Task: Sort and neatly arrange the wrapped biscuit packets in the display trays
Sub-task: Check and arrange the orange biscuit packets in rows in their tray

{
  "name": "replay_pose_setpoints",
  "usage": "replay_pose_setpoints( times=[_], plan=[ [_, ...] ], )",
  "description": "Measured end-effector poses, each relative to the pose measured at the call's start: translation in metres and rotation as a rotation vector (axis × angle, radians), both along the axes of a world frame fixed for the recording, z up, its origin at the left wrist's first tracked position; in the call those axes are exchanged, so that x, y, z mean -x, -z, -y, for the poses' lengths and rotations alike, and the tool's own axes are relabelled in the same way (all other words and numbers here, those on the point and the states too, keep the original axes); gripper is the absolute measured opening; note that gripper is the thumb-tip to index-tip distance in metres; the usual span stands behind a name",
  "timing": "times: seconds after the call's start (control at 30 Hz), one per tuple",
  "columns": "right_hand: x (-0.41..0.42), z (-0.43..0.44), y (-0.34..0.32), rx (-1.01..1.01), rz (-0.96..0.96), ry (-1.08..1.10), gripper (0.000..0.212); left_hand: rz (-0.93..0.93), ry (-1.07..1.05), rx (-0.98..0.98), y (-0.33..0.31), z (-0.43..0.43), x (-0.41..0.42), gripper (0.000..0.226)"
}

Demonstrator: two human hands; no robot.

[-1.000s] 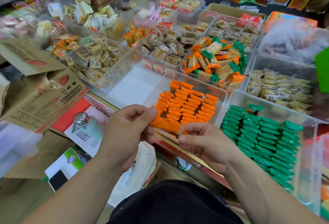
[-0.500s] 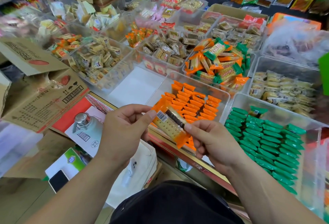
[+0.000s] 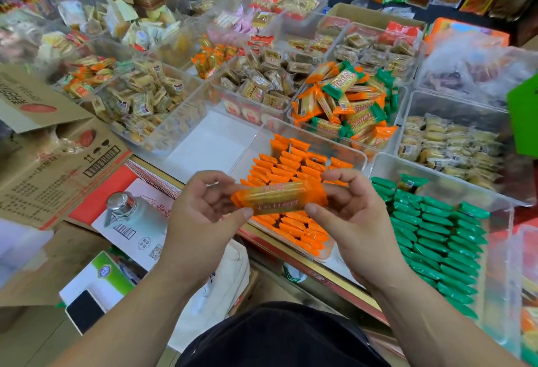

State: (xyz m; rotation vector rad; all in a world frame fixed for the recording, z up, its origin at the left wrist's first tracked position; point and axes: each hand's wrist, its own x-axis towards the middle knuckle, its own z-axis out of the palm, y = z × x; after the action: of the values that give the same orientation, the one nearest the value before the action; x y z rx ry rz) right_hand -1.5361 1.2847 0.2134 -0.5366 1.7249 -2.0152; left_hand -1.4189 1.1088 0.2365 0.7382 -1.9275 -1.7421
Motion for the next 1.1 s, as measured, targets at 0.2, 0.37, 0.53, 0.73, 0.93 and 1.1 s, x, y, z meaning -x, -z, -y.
replay_pose_setpoints(
  times=[0.2, 0.37, 0.53, 0.73, 0.93, 1.1],
  plan=[
    [0.017, 0.005, 0.015, 0.006, -0.088, -0.001, 0.048, -0.196, 0.091, 0.746, 0.019, 0.016, 0.01, 0.031],
    [0.032, 0.012, 0.022, 0.052, 0.064, -0.045, 0.042, -0.209, 0.082, 0.764, 0.034, 0.022, 0.028, 0.028],
    [0.061, 0.019, 0.033, -0.153, 0.081, -0.021, 0.027, 0.028, 0.097, 0.579, 0.049, 0.033, 0.053, 0.036],
    [0.115, 0.056, 0.061, -0.44, -0.092, 0.072, 0.015, 0.477, 0.193, 0.701, 0.115, 0.069, 0.095, 0.062],
    [0.172, 0.118, 0.095, -0.632, -0.406, 0.098, 0.008, 0.825, 0.247, 0.923, 0.181, 0.1, 0.114, 0.087],
    [0.188, 0.165, 0.125, -0.799, -0.531, 0.01, 0.009, 0.804, 0.288, 0.979, 0.191, 0.105, 0.119, 0.093]
  ],
)
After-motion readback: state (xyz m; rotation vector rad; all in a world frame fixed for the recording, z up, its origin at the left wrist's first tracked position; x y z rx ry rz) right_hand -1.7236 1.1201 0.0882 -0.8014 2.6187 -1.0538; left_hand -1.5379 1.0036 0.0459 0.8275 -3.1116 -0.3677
